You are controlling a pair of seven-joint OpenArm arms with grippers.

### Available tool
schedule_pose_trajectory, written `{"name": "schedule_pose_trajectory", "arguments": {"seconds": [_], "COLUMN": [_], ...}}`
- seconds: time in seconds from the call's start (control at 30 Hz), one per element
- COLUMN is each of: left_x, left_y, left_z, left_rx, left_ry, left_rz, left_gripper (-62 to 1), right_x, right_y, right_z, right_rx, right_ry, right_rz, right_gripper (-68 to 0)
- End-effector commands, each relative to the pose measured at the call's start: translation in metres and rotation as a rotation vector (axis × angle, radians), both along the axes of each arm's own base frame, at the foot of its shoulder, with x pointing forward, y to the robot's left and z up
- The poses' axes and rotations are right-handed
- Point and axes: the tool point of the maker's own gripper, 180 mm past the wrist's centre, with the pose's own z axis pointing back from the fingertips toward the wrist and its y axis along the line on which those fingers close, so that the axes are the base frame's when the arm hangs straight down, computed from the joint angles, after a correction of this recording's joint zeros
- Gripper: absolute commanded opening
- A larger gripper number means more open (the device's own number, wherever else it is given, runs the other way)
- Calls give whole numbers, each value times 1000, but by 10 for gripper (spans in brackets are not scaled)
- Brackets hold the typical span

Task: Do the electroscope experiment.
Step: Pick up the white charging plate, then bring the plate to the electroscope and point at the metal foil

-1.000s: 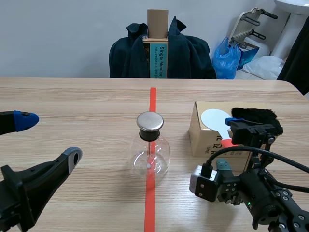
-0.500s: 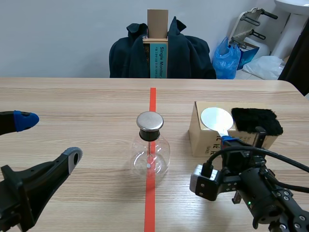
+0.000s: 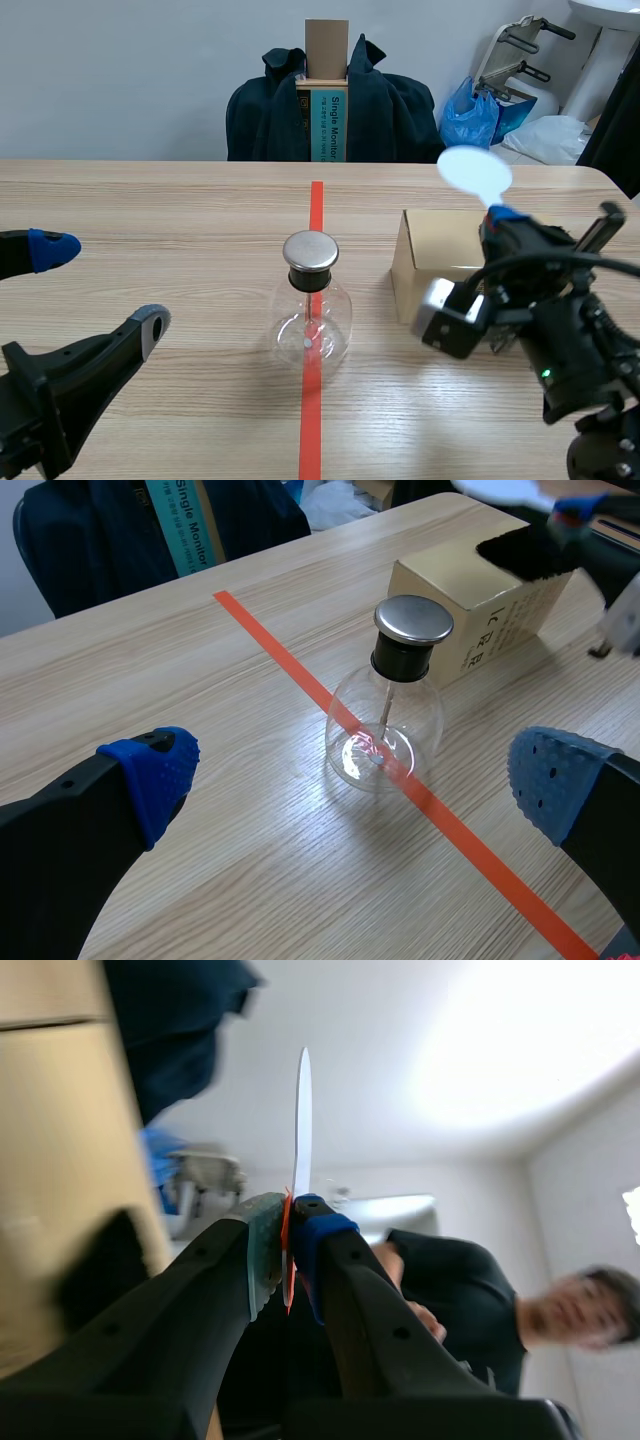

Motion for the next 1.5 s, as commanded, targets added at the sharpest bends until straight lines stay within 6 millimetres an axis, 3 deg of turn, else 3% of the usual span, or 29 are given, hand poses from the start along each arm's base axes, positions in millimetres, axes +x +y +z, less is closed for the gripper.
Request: {"name": "schedule_pose_trajectory", "arguments": {"seconds": [0.0, 0.07, 0.3, 0.33, 0.43, 0.57, 0.67, 0.93, 1.3, 1.37, 1.47], "left_x": [2, 2, 18, 21, 28, 31, 35, 59, 60, 63, 65], "left_y": [-3, -3, 10, 13, 20, 18, 11, -13, -53, -56, -60], "left_z": [6, 4, -20, -25, -41, -68, -82, -95, -121, -122, -122], "left_rx": [-25, -11, 136, 153, 168, 153, 106, -20, -5, -9, -8], "left_ry": [-18, -7, 75, 88, 120, 183, 199, 132, 113, 113, 109], "left_rz": [2, 1, -13, -12, -28, -99, -144, -183, -296, -300, -307], "left_gripper": [14, 14, 14, -13, -285, -582, -588, -588, -588, -588, -588], "right_x": [4, 0, -2, -2, -5, -9, -12, -13, -15, -15, -7], "right_y": [-4, -8, -28, -31, -36, -40, -39, -39, -33, -27, -14], "right_z": [36, 64, 125, 132, 153, 174, 183, 192, 194, 191, 171], "right_rx": [24, 62, 147, 153, 173, 196, 197, 168, 178, 169, 126], "right_ry": [-112, -197, -319, -341, -396, -450, -477, -512, -521, -511, -421], "right_rz": [4, 10, -25, -36, -55, -72, -68, -64, -23, 1, 55], "right_gripper": [-668, -668, -668, -668, -668, -668, -668, -668, -668, -668, -668]}}
